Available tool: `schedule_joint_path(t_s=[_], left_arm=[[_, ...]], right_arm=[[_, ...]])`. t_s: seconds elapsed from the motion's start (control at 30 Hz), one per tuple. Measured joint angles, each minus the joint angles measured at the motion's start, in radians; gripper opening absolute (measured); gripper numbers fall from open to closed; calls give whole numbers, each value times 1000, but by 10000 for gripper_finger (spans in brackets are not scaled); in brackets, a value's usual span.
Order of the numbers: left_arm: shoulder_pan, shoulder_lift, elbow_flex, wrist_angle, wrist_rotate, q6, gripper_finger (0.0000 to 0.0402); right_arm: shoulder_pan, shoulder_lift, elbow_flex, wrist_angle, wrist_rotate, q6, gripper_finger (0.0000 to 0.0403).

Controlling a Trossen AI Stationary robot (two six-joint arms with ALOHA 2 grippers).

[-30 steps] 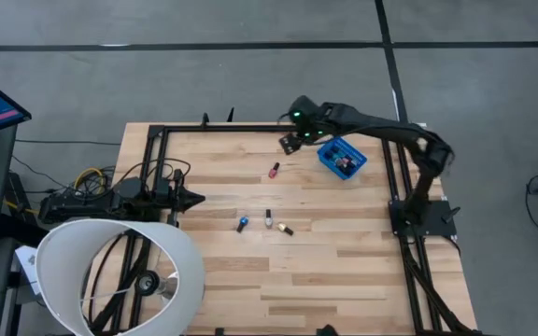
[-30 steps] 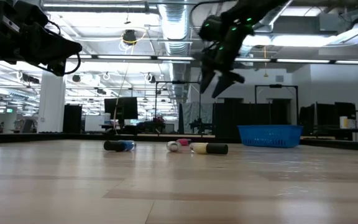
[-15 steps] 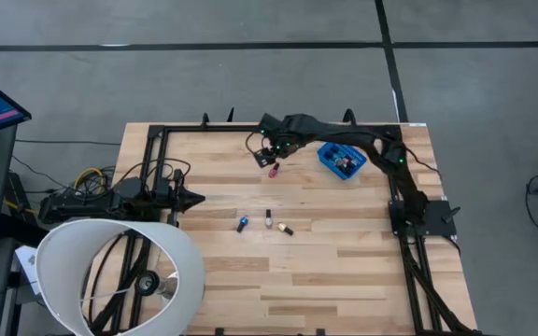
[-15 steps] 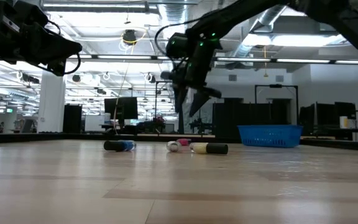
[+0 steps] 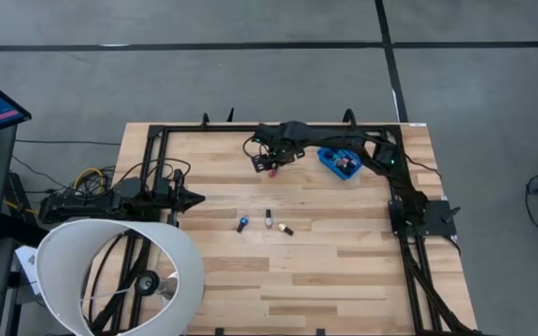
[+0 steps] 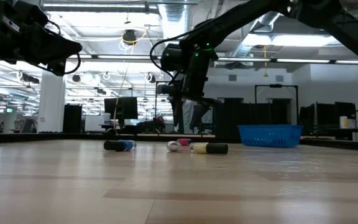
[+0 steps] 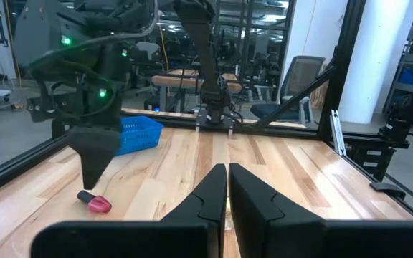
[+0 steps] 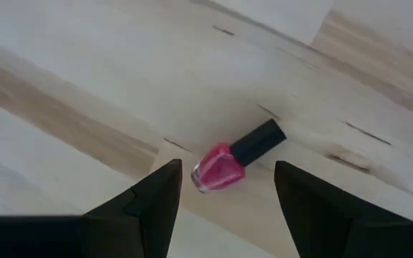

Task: Pick & Place Nail Polish
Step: Put the red nail polish bottle into the blue bin

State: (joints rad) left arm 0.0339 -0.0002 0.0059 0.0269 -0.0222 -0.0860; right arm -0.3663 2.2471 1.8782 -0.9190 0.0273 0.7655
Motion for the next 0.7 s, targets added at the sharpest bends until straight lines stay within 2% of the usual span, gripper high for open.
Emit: schedule_joint_path(t_s=[0.4,0.7], left_arm=[[0,0,0,0,0,0,11],[0,0,0,0,0,0,11]], right_arm=[[1,0,0,62,-3,197,215],[10,0,-1,52,57,337,215]])
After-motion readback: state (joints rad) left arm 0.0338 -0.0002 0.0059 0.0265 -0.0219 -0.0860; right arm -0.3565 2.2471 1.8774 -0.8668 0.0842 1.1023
